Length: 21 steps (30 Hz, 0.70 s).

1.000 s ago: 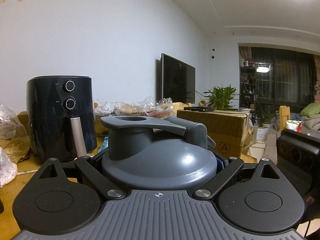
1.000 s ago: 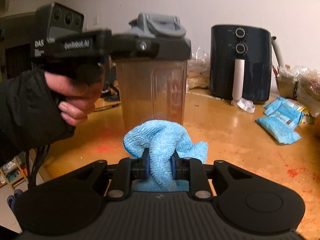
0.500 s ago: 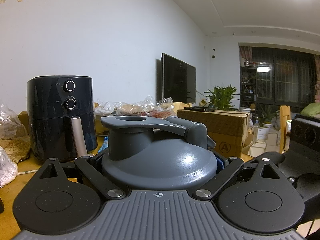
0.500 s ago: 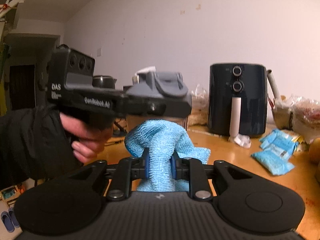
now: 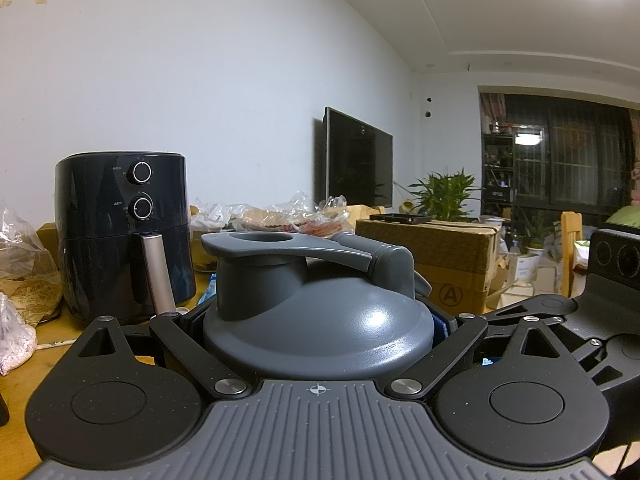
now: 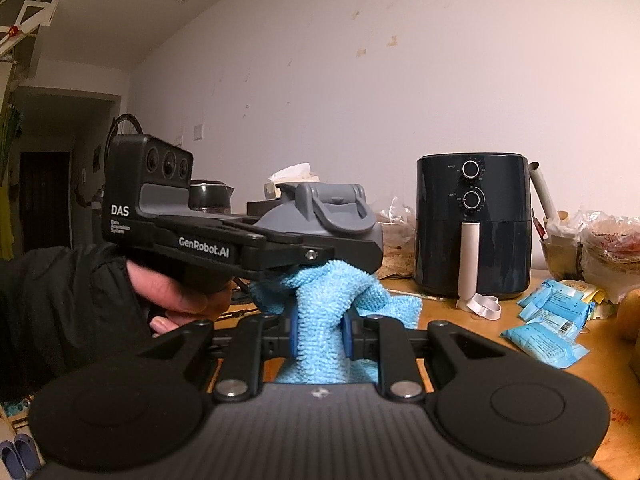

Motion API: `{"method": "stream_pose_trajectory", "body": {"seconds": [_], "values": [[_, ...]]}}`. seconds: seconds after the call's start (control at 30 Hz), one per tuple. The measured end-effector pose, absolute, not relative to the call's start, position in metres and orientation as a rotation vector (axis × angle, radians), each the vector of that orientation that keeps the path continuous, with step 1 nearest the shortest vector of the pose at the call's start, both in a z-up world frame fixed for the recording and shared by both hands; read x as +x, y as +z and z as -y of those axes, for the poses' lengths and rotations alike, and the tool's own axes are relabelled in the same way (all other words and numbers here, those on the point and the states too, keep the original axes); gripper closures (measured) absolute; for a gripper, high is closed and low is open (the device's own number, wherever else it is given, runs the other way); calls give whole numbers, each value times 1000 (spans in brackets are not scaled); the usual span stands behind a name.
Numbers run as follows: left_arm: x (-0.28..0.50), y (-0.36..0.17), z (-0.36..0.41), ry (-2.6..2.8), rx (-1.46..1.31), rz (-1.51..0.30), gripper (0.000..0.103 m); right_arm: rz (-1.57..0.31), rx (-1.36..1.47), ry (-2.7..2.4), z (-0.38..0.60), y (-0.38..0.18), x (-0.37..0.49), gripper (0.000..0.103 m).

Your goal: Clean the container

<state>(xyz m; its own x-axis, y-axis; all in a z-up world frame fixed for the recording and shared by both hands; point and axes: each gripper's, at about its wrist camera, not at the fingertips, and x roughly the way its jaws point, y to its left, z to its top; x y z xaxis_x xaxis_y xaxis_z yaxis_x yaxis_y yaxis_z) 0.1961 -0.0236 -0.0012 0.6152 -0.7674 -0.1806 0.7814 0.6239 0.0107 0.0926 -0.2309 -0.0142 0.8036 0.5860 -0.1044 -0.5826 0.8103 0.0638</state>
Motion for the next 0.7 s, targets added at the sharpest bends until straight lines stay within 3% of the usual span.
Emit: {"method": "stream_pose_trajectory", "body": {"seconds": [0.7], "values": [[195, 1, 25, -888, 98, -170, 7, -126, 41, 608, 247, -22, 80, 85]]}}
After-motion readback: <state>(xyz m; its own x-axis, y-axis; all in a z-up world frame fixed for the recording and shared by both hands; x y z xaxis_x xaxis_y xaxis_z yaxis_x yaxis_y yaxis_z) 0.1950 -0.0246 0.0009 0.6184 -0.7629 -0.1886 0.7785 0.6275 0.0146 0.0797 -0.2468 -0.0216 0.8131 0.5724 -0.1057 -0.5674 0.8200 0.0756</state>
